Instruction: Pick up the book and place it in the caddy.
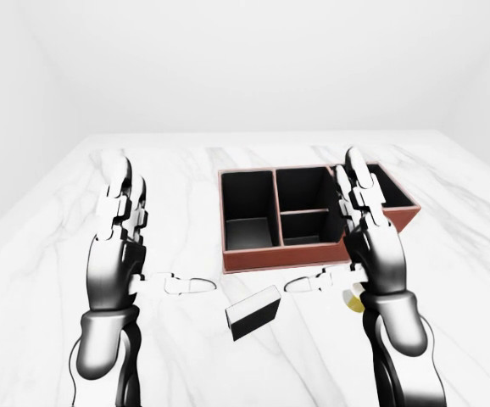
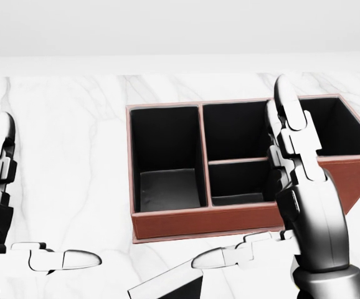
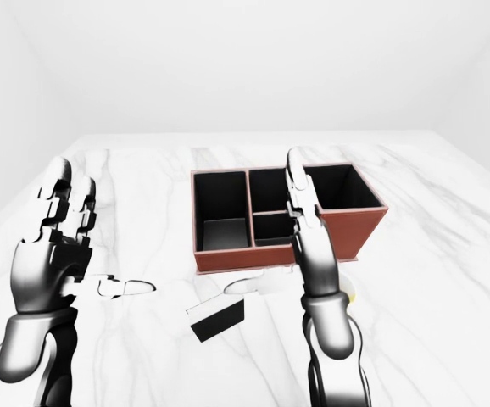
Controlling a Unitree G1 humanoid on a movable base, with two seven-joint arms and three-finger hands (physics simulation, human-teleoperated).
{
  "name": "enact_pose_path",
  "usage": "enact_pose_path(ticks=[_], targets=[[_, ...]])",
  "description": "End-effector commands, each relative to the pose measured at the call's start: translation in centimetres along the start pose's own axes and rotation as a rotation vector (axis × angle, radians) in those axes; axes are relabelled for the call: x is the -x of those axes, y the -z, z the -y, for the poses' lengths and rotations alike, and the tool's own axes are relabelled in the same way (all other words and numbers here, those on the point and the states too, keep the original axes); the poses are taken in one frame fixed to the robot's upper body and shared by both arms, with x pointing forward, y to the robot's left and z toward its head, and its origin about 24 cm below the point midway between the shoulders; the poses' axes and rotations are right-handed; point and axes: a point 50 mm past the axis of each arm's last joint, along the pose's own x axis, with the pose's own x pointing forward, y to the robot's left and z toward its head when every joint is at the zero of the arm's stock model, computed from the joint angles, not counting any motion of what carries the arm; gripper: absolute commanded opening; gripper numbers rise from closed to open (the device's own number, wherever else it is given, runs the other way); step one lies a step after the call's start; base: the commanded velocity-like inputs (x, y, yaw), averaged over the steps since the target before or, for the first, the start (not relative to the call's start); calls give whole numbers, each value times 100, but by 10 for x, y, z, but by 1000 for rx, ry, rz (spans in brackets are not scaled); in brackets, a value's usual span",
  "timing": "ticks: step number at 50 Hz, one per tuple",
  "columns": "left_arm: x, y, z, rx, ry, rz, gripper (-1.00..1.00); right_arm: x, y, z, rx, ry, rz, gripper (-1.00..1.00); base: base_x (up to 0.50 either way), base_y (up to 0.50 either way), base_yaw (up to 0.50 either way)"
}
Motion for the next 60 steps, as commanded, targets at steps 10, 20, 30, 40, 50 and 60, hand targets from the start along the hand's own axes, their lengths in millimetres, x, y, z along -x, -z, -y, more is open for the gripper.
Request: enact_pose_path(ticks=[10,20,30,40,50,60], targets=[[3,-16,-18,-60,-30,59,100,-13,-42,-12,171,-110,208,100,0,0,0],[6,-25,-28,-93,-53,94,100,-17,-74,-29,343,-243,366,100,0,0,0],[6,-26,-29,-99,-56,94,100,-28,-83,-44,551,-383,387,100,0,0,0],[6,-22,-29,-99,-59,80,100,-34,-77,-52,782,-424,267,100,0,0,0],[6,-22,-27,-98,-53,78,100,-25,-65,-47,834,-359,129,100,0,0,0],[6,-21,-26,-95,-53,72,100,-17,-62,-44,859,-326,66,100,0,0,0]])
